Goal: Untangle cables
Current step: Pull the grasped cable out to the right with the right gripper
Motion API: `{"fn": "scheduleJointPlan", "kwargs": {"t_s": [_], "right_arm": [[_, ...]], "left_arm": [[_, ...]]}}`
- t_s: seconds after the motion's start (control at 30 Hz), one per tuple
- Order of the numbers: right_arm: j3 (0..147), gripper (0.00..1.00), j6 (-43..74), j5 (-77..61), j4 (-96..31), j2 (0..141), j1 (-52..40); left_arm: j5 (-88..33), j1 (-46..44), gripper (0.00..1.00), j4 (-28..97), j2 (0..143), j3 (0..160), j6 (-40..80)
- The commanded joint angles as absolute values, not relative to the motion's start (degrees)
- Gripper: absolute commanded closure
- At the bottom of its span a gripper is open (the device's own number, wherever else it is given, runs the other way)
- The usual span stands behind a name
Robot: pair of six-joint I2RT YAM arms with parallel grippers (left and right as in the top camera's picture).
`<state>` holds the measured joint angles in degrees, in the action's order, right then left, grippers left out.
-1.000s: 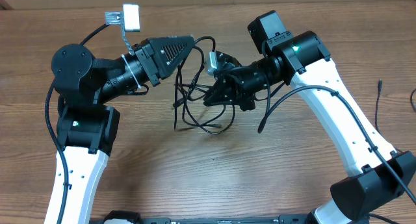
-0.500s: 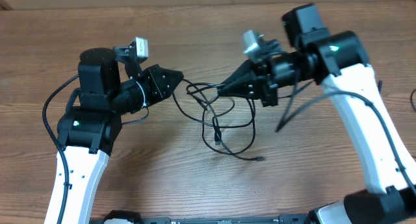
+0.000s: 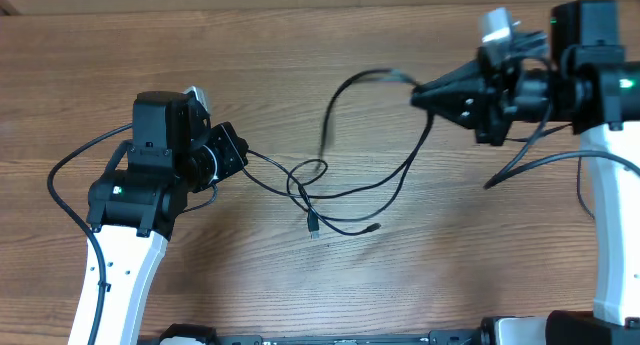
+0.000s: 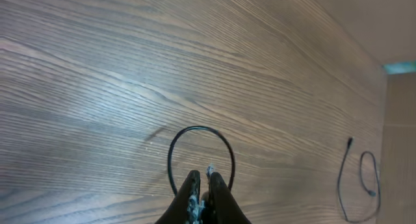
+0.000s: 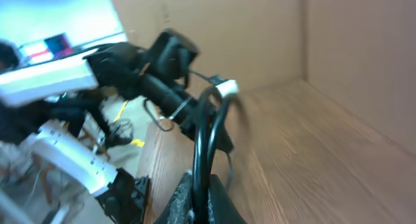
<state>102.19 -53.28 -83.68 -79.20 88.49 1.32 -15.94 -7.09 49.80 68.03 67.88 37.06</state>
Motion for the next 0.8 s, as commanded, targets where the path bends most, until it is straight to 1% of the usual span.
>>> {"fn": "scheduleJointPlan", "kwargs": {"t_s": [0.0,0.07,0.1,0.13,0.17,0.4,0.5,0.57,0.6,0.67,0.73,0.77], "right_arm": [[102.4,0.96,-48.8,-85.6,-81.0,87.2,6.4],[102.4,0.96,-48.8,-85.5,-82.8,87.2,9.6],[102.4,0.96,-48.8,-85.5,-83.0,87.2,10.1],[102.4,0.96,-48.8,-84.4,-83.3,87.2,10.7],[102.4,0.96,-47.7,-82.6,-83.3,87.2,10.7],[102.4,0.96,-47.7,-82.4,-83.9,87.2,10.7],[102.4,0.96,-47.5,-85.8,-83.8,87.2,10.7],[102.4,0.96,-47.5,-90.0,-83.2,87.2,10.7],[102.5,0.96,-44.7,-89.9,-81.4,87.2,10.7],[102.6,0.96,-37.1,-89.9,-77.3,87.2,10.7],[102.7,0.96,-24.5,-89.9,-70.2,87.2,10.6],[102.8,0.96,-21.3,-89.9,-68.1,87.2,10.6]], "left_arm": [[-9.8,-7.1,0.96,51.4,67.8,68.4,35.8],[-7.1,-7.1,0.96,53.0,67.8,68.4,36.0],[-6.9,-7.1,0.90,53.1,67.8,68.4,36.0],[-7.0,-7.1,0.43,53.2,67.8,68.4,36.0],[-7.0,-7.1,0.00,53.2,67.8,68.4,35.9],[-7.1,-7.1,0.00,53.8,67.8,68.4,35.7],[-8.8,-7.2,0.00,54.1,67.8,68.4,35.4],[-13.3,-7.2,0.00,52.8,67.8,68.4,31.5],[-17.9,-7.2,0.01,51.1,67.8,68.4,26.9],[-28.4,-7.2,0.03,48.0,67.8,68.4,18.1],[-43.4,-7.2,0.03,43.9,67.8,68.4,6.7],[-46.3,-7.2,0.03,43.0,67.8,68.4,4.3]]}}
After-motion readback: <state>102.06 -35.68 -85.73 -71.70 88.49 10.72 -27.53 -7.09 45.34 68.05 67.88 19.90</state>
